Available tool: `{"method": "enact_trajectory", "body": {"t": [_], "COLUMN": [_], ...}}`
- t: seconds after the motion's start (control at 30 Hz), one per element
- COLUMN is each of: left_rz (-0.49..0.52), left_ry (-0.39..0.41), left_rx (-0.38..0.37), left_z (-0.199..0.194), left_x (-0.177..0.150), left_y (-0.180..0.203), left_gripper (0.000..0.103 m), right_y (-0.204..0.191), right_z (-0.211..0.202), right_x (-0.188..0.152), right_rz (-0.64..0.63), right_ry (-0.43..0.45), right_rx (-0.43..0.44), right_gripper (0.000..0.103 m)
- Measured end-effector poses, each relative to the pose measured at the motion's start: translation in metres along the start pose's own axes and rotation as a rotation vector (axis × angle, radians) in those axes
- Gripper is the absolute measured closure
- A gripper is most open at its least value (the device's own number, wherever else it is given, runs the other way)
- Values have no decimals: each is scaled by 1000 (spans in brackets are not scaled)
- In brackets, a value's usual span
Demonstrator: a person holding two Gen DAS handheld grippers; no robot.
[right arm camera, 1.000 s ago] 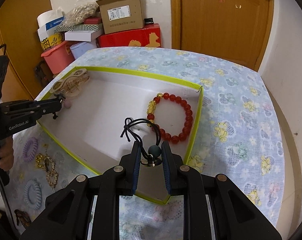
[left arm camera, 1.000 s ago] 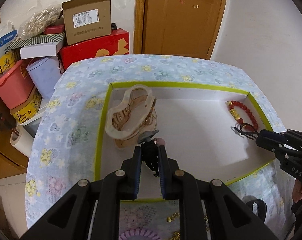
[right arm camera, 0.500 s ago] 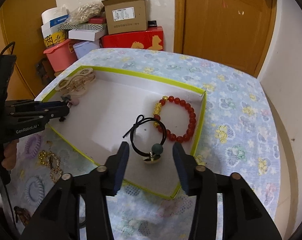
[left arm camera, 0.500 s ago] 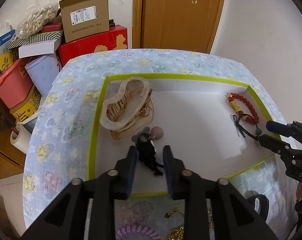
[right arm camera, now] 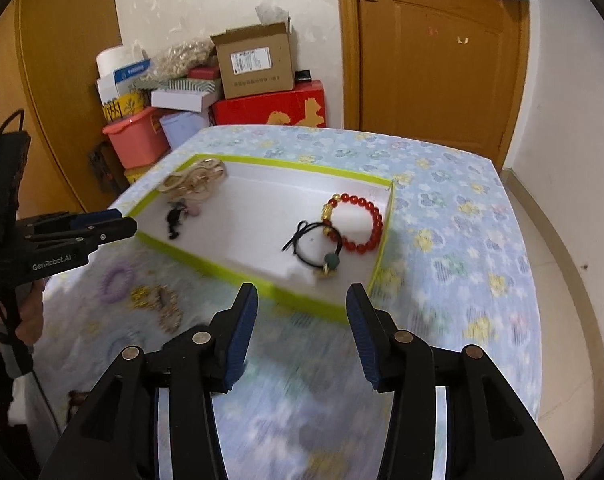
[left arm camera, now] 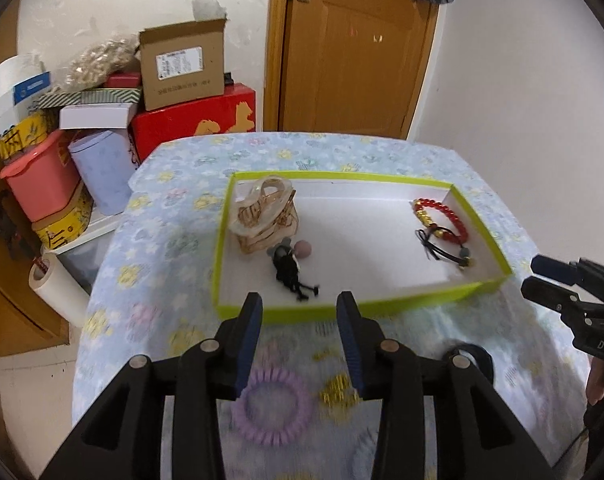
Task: Organize jewelry
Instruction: 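Withdraw both tools from the box toward the remaining jewelry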
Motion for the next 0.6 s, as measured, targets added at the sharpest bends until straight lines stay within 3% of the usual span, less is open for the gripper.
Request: {"method": "enact_trajectory", "body": {"t": [0.27, 0.6], "left_rz": [-20, -43], "left_ry": [19, 0], "left_rx": [21, 4], "left_z": [-42, -72], "left_x": [-39, -83], "left_y": [-14, -16], "left_gripper": [63, 63], "right_y": [-25, -52], "right_z": [-42, -61], "right_x": [-30, -67], "right_rz": [11, 42], "right_ry": [26, 5], "right_rx": [18, 55], "right_gripper": [56, 56]}}
Point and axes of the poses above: each gripper's, at about its wrist camera, not at the fingertips, and z roughly the way its jaws point, y to its right, x to its top, the point moved 7 cm from there along z, roughly the way its jaws point, and after that the axes turned 12 degrees about -z, right-handed, at the moved point
